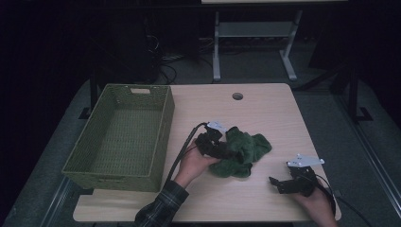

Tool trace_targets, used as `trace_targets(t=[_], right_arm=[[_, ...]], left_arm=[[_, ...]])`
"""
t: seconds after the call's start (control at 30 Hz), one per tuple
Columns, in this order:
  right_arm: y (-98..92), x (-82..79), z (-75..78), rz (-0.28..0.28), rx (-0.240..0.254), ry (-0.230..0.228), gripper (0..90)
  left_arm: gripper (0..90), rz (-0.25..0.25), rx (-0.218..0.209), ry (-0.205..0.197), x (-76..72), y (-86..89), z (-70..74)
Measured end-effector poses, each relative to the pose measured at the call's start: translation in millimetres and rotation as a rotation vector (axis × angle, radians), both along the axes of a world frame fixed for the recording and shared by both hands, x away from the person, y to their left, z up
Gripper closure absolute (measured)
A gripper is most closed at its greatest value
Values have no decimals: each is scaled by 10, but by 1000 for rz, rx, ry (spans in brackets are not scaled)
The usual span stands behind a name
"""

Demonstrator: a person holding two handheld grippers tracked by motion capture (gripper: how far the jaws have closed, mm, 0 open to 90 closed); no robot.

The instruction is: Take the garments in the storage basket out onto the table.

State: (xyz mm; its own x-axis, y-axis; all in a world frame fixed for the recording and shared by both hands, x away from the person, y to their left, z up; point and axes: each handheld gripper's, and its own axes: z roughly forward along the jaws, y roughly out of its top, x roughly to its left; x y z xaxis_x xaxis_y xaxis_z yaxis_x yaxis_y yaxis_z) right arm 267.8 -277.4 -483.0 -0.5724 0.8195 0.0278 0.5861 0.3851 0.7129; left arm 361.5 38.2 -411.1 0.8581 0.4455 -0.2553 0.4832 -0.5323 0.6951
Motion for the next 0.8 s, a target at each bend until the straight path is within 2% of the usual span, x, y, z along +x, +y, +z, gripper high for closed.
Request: trace_targets(t=[0.13,0.23,0.3,0.47,0.57,0.6,0.7,0.73,0.8], right_arm=[[0,0,0,0,0,0,60],[0,0,0,0,0,-1,60],[0,0,0,0,0,0,60],[0,1,0,1,0,-1,60],[0,0,0,0,0,0,60],[0,0,0,0,0,0,60],[0,0,0,0,0,0,60],[0,0,0,0,0,0,60],[0,0,0,0,0,-1,61]], left_arm=[[559,-19,-8,-10,-95,39,73],[626,-44,-25,-6,-190,59,122],[673,-58,-33,7,-240,53,120],[701,-90,-29,26,-379,-5,43],[688,-102,-14,23,-427,-44,-10],[678,-109,3,24,-460,-78,-71],[631,-92,51,1,-474,-114,-168],[617,-92,51,1,-474,-114,-168],[606,-83,67,-3,-444,-114,-261]])
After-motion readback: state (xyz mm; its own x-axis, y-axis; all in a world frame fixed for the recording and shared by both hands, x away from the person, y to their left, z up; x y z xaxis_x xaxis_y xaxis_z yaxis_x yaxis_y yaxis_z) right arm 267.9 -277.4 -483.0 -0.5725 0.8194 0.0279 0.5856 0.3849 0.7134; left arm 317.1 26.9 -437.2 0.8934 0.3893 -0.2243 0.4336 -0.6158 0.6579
